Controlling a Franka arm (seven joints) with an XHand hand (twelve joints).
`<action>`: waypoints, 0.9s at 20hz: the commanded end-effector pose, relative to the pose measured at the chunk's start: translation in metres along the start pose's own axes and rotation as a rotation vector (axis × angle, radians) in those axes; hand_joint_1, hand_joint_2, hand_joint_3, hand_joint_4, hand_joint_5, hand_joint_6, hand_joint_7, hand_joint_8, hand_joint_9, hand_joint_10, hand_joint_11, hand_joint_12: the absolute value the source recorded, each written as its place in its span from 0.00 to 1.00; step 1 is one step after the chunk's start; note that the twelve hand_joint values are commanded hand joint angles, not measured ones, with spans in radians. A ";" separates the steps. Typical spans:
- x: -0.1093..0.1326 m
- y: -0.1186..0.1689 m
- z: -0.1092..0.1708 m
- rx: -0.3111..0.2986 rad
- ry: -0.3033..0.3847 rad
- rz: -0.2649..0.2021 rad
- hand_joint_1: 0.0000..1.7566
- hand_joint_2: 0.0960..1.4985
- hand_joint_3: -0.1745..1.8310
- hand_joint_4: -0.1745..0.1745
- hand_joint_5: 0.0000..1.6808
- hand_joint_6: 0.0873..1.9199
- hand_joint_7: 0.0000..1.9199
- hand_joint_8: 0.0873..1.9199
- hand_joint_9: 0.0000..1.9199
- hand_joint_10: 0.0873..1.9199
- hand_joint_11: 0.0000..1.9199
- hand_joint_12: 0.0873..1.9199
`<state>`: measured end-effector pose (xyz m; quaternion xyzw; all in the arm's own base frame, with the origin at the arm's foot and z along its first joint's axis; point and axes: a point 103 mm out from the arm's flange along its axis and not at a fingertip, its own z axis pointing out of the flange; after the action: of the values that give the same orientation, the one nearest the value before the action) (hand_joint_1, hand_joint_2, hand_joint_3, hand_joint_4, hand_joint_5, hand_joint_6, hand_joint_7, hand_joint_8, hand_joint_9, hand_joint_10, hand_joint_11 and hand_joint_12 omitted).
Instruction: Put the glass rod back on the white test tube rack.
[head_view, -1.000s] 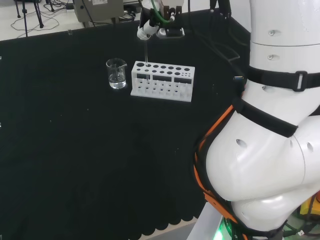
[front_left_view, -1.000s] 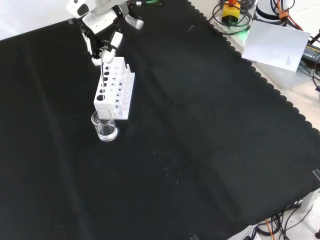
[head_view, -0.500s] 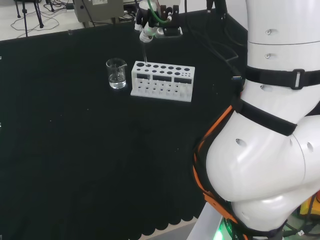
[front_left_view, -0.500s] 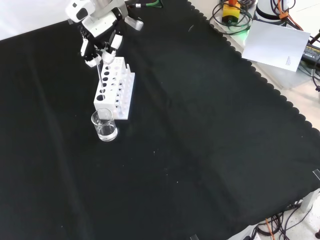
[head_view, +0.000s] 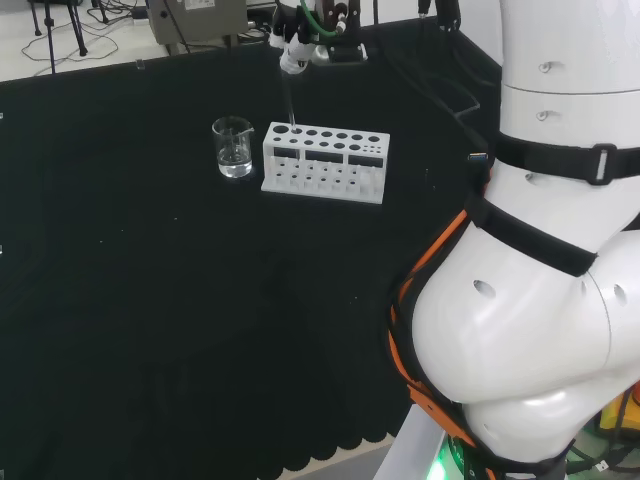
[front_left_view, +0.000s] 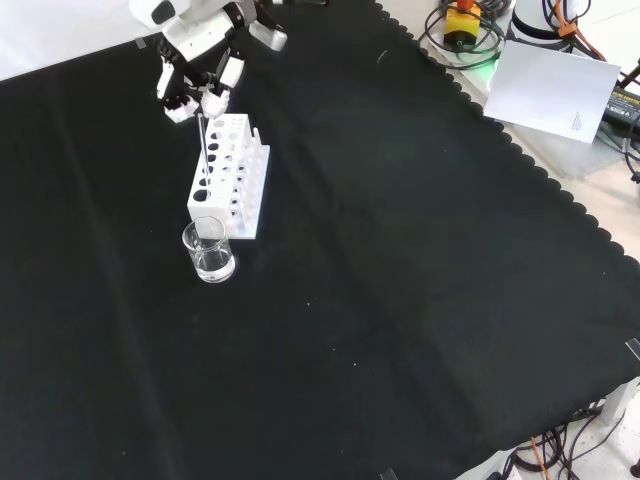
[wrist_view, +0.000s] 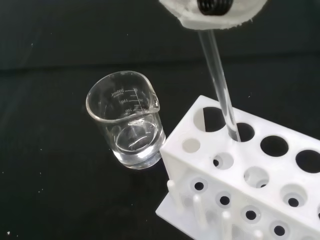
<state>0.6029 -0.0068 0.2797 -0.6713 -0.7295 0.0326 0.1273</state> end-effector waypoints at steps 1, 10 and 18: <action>-0.003 -0.006 -0.005 -0.009 0.000 0.007 0.77 0.58 0.00 0.00 0.39 0.45 0.53 0.33 0.89 0.33 0.79 0.35; -0.005 -0.025 -0.024 -0.049 0.004 0.020 0.77 0.58 0.00 0.00 0.40 0.45 0.53 0.34 0.89 0.34 0.78 0.35; -0.008 -0.046 -0.048 -0.089 0.001 0.027 0.77 0.58 0.00 0.00 0.40 0.44 0.53 0.34 0.89 0.34 0.78 0.35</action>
<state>0.5787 -0.0188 0.3231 -0.6820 -0.7238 0.0081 0.1045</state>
